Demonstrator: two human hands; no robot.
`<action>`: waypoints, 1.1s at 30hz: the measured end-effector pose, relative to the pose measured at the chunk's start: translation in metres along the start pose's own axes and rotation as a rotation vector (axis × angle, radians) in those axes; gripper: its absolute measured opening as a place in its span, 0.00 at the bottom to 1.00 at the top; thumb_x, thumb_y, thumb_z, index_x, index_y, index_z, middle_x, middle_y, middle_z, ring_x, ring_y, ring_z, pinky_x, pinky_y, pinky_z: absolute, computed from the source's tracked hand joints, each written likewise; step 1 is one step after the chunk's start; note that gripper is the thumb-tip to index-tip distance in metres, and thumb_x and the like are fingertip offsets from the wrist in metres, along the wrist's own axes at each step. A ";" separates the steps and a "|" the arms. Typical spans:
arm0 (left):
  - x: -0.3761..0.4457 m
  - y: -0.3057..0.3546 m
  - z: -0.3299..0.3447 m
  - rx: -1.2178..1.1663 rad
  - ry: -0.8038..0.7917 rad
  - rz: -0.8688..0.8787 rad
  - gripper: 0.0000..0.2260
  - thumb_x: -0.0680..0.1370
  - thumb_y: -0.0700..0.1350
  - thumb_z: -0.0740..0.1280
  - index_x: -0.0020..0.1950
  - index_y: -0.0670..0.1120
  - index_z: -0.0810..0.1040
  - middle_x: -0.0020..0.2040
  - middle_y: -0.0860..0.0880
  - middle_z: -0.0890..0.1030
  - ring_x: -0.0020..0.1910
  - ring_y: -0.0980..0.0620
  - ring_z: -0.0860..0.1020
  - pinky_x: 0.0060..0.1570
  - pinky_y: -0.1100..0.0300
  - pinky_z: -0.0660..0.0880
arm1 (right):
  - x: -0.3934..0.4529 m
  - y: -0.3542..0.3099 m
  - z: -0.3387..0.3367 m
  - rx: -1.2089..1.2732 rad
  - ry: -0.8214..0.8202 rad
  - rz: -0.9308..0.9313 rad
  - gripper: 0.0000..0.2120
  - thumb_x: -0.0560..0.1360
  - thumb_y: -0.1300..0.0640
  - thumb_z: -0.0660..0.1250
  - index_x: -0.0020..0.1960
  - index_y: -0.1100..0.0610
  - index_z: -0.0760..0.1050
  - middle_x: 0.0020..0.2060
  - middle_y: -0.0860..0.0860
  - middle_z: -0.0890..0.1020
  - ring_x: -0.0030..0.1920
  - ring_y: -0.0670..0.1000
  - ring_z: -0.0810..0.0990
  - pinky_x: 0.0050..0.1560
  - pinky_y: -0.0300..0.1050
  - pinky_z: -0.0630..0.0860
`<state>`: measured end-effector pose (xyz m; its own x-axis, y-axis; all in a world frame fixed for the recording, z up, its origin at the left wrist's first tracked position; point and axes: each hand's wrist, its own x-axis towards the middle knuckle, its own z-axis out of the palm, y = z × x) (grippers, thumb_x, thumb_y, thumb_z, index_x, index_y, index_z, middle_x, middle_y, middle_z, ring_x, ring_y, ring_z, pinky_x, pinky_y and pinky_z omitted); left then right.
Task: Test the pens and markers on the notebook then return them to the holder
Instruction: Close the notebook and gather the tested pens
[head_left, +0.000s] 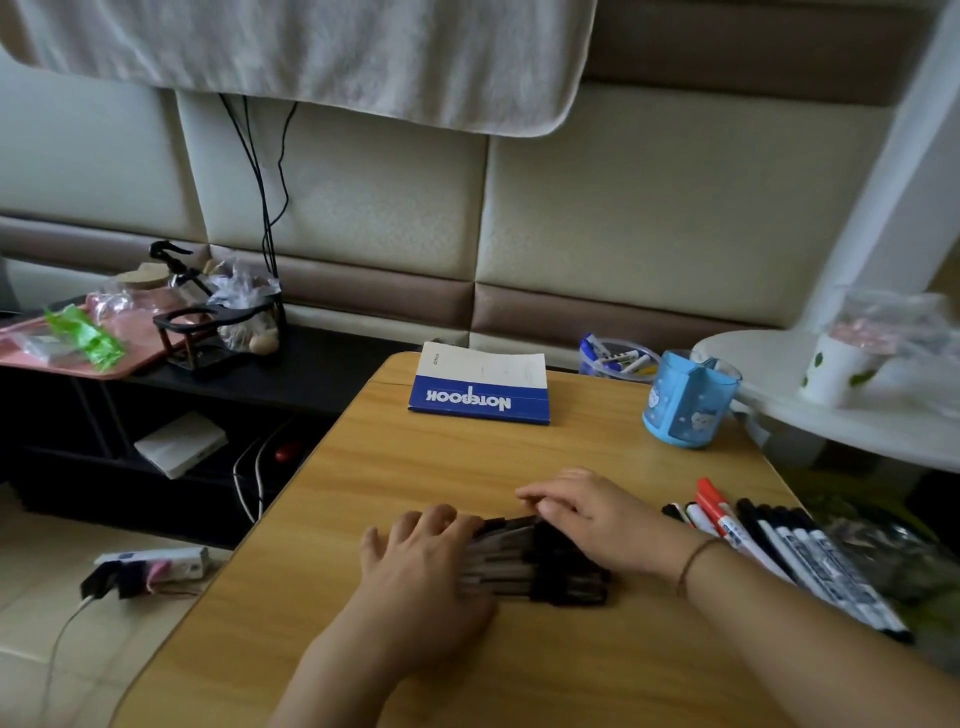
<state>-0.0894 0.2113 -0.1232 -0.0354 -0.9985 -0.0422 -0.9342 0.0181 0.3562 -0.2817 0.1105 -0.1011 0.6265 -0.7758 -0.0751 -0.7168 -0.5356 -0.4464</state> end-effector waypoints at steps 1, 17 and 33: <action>-0.001 0.001 0.000 0.000 0.000 0.004 0.27 0.74 0.61 0.61 0.72 0.63 0.57 0.73 0.57 0.58 0.74 0.50 0.54 0.73 0.37 0.44 | 0.004 0.002 -0.002 -0.080 -0.025 0.027 0.16 0.82 0.52 0.56 0.68 0.45 0.72 0.59 0.40 0.74 0.63 0.42 0.67 0.68 0.43 0.65; 0.005 0.014 0.001 0.089 0.003 0.100 0.28 0.72 0.65 0.61 0.70 0.62 0.60 0.66 0.60 0.65 0.68 0.53 0.61 0.72 0.41 0.52 | -0.056 -0.007 -0.012 0.188 0.421 0.387 0.03 0.75 0.51 0.69 0.44 0.49 0.78 0.34 0.45 0.82 0.36 0.48 0.81 0.35 0.38 0.76; -0.003 0.058 0.013 -0.069 0.067 0.074 0.14 0.78 0.58 0.56 0.56 0.52 0.74 0.50 0.54 0.73 0.46 0.52 0.78 0.46 0.55 0.78 | -0.091 -0.027 0.010 0.241 0.109 0.766 0.32 0.73 0.28 0.51 0.36 0.57 0.70 0.22 0.52 0.76 0.25 0.50 0.81 0.25 0.39 0.75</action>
<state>-0.1483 0.2163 -0.1140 -0.0773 -0.9958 0.0482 -0.9033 0.0905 0.4193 -0.3162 0.1990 -0.0915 -0.0536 -0.9328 -0.3564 -0.8414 0.2344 -0.4869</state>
